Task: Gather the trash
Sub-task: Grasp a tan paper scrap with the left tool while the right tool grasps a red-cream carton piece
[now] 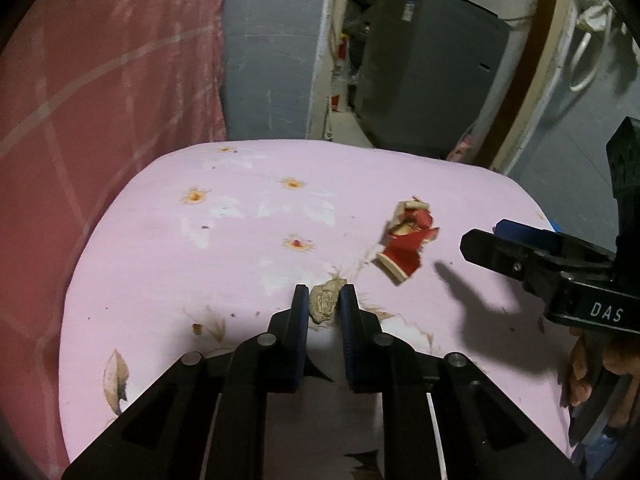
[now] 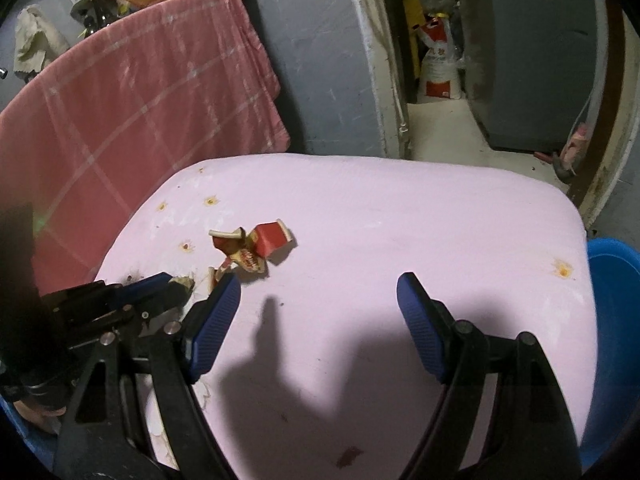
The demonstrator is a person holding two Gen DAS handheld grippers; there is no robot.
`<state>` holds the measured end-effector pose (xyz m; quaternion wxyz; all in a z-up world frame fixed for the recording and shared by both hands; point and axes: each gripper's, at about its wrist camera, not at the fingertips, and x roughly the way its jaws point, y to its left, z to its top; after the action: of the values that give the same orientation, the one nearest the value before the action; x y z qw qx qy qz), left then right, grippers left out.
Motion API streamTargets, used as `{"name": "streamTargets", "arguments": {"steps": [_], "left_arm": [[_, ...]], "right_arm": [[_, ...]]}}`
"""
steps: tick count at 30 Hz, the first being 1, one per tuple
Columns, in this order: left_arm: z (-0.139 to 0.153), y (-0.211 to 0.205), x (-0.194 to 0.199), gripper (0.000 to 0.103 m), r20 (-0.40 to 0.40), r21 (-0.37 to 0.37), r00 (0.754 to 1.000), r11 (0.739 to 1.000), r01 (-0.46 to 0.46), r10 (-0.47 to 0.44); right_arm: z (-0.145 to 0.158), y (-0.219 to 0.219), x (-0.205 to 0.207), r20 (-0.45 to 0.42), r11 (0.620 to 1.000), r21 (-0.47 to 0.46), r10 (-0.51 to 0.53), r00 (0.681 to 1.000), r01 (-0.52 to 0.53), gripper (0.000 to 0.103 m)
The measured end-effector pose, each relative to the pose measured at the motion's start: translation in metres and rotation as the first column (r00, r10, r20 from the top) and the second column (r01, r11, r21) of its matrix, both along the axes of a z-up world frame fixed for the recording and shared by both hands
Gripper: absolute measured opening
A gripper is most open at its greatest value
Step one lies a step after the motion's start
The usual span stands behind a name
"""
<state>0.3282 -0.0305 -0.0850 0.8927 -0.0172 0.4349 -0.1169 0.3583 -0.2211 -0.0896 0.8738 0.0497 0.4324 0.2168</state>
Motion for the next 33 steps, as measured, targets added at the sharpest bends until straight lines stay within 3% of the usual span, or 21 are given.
{"name": "streamTargets", "arguments": {"steps": [8, 15, 21, 23, 25, 33], "left_arm": [[0.005, 0.021, 0.001, 0.012, 0.013, -0.027, 0.995, 0.994, -0.101, 0.102], [0.008, 0.038, -0.002, 0.012, 0.017, -0.057, 0.986, 0.984, -0.167, 0.168], [0.009, 0.040, -0.005, 0.012, 0.011, -0.079, 0.982, 0.979, -0.186, 0.187], [0.009, 0.040, -0.005, 0.012, 0.010, -0.081, 0.982, 0.979, -0.188, 0.189], [0.010, 0.039, -0.006, 0.012, 0.010, -0.084, 0.982, 0.978, -0.189, 0.190], [0.011, 0.040, -0.007, 0.012, 0.011, -0.093, 0.983, 0.979, -0.181, 0.183]], "right_arm": [[-0.001, 0.014, 0.009, -0.023, 0.997, 0.069, 0.043, 0.999, -0.042, 0.079], [-0.006, 0.037, 0.024, -0.053, 0.995, 0.076, 0.075, 0.996, -0.071, 0.077], [-0.009, 0.046, 0.030, -0.065, 0.995, 0.045, 0.090, 0.994, -0.087, 0.064], [-0.010, 0.047, 0.032, -0.071, 0.996, 0.039, 0.086, 0.994, -0.084, 0.053], [-0.011, 0.046, 0.032, -0.077, 0.996, 0.036, 0.087, 0.993, -0.085, 0.048], [-0.012, 0.046, 0.027, -0.077, 0.995, 0.000, 0.100, 0.992, -0.100, 0.037]]}}
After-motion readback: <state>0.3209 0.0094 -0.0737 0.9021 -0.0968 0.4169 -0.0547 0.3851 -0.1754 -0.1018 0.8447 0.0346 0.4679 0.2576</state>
